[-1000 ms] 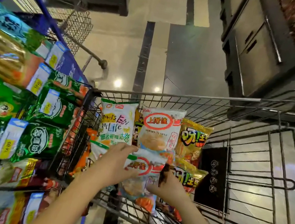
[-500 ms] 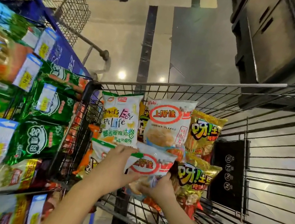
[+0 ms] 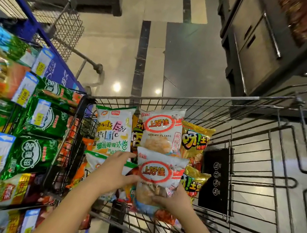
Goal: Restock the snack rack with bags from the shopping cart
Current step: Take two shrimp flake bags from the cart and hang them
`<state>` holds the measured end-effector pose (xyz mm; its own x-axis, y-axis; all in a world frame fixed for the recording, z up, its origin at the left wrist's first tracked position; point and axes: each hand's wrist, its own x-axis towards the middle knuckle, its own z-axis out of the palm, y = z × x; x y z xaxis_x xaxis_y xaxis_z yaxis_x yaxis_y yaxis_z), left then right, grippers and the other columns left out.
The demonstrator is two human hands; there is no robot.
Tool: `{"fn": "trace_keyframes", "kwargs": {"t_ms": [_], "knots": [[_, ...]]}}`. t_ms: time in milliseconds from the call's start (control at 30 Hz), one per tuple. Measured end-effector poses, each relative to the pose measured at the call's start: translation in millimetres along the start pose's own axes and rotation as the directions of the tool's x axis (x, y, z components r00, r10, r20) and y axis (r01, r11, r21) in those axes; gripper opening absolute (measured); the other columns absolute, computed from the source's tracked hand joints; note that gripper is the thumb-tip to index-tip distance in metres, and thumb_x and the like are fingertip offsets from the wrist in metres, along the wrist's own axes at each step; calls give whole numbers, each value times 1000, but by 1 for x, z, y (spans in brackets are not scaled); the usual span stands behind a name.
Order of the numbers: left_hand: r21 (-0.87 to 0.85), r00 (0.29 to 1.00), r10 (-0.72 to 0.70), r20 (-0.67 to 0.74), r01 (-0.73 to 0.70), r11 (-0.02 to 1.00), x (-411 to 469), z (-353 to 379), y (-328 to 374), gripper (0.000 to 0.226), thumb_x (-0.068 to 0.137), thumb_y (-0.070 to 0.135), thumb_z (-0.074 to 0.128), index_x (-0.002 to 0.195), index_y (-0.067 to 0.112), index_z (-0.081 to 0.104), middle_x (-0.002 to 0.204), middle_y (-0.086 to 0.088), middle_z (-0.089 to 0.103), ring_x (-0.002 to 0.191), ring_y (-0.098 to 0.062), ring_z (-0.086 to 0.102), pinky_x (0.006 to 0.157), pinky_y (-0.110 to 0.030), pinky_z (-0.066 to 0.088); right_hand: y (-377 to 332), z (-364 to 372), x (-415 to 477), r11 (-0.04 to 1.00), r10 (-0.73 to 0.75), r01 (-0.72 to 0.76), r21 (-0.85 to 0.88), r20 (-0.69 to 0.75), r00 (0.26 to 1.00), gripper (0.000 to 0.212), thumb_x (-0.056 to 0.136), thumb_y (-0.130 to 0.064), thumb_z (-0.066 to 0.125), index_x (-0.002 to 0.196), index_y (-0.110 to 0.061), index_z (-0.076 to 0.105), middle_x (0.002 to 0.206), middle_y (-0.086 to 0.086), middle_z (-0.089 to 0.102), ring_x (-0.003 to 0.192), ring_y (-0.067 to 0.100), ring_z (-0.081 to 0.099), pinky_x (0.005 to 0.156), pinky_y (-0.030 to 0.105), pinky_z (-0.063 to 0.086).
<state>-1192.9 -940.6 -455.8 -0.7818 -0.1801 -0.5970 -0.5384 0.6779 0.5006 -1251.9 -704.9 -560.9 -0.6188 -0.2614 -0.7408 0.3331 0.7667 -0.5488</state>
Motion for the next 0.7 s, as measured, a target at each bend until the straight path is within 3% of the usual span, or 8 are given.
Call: {"fn": "trace_keyframes", "kwargs": {"t_ms": [167, 333, 467, 567, 633, 700], "knots": [[-32, 1000, -14, -8, 14, 999, 7, -7, 17, 78, 92, 50, 72, 157, 30, 34, 159, 1, 35, 145, -19, 37, 117, -35, 34, 13, -41, -22, 993, -49, 48, 104, 11, 999, 65, 67, -39, 95, 115, -37, 51, 106, -24, 64, 108, 9, 63, 91, 25, 48], [-86, 999, -36, -9, 35, 996, 29, -9, 36, 78, 92, 42, 74, 154, 18, 35, 150, 1, 46, 132, -17, 48, 103, -28, 40, 34, -73, -27, 977, -62, 60, 205, 3, 998, 85, 48, -66, 92, 118, -33, 59, 111, -14, 74, 108, 9, 69, 96, 32, 56], [-254, 993, -116, 3, 113, 961, 66, -3, 36, 92, 90, 42, 78, 158, 12, 25, 158, -8, 41, 139, -25, 46, 106, -32, 41, 41, -97, -28, 967, -53, 47, 251, 17, 998, 71, 63, -50, 94, 123, -34, 60, 113, -12, 75, 106, 7, 71, 96, 33, 58], [-357, 981, -194, -8, 179, 917, 94, 6, 33, 88, 89, 40, 79, 155, 8, 30, 154, -12, 47, 137, -29, 50, 108, -37, 43, 41, -111, -26, 947, -40, 36, 319, 8, 999, 57, 73, -31, 93, 120, -28, 62, 104, -12, 78, 93, 3, 75, 78, 21, 60], [-430, 974, -227, -8, 202, 880, 116, 12, 24, 85, 82, 49, 83, 146, 12, 42, 146, -8, 57, 129, -27, 57, 109, -40, 47, 40, -119, -24, 932, -38, 34, 360, 2, 999, 48, 77, -26, 90, 117, -29, 62, 98, -14, 78, 86, 0, 74, 68, 13, 56], [-460, 965, -262, -16, 225, 859, 152, 29, -9, 108, 60, 77, 83, 144, 19, 48, 143, -1, 60, 126, -24, 60, 110, -44, 49, 40, -125, -21, 933, -28, 23, 359, 8, 1000, 54, 73, -36, 92, 118, -35, 62, 107, -14, 77, 94, 2, 74, 77, 18, 57]]}}
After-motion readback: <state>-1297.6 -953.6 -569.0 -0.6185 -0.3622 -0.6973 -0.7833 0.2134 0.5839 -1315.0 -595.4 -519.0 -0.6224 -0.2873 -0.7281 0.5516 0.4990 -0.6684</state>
